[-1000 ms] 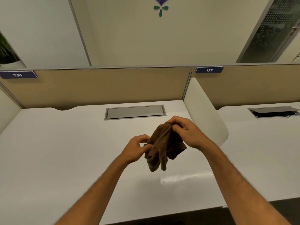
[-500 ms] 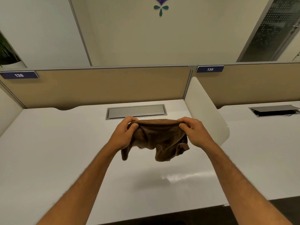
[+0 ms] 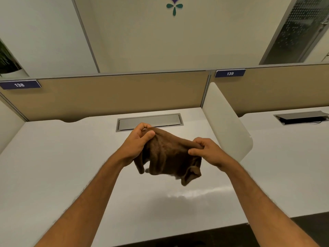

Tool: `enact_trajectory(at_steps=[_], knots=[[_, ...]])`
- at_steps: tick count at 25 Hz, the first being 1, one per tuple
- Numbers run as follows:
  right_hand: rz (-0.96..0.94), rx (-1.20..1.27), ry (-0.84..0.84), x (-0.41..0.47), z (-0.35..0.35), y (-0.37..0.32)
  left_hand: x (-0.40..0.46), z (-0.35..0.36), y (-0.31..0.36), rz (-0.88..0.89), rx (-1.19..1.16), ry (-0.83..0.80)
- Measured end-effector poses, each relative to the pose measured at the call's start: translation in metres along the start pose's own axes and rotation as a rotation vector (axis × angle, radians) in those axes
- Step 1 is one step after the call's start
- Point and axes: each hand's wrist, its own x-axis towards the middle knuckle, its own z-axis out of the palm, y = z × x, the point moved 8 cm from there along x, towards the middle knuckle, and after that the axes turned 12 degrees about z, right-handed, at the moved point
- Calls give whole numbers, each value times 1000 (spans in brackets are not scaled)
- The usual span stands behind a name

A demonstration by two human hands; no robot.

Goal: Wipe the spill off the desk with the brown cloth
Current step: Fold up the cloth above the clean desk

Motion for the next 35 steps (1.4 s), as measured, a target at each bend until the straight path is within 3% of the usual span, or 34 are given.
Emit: enact_trajectory(at_steps=[3,5,9,15,17,20,26,31,35], knots=[[-40,113,-20,-2,-22,-11,0,-9,2,3,-101,-5],[-55,37,43,-1,-33,-16,3,-16,6,28,-75,13],[78,-235,122,7,-31,1,9,-14,5,-17,170,-69],[206,-312,154,10,-19,17,11,3,-20,-142,530,-208],[254,-212,144,8,-12,23,10,10,-26,-177,583,-238],[367,149,128,3,3,37,6,16,-31,-218,453,-207],[474,627,77,0,42,35,-12,55,-25,-97,374,-83],[459,706,78,3,54,29,-27,77,-16,96,429,-45],[367,555,54,7,56,27,-42,97,-22,126,321,-252]])
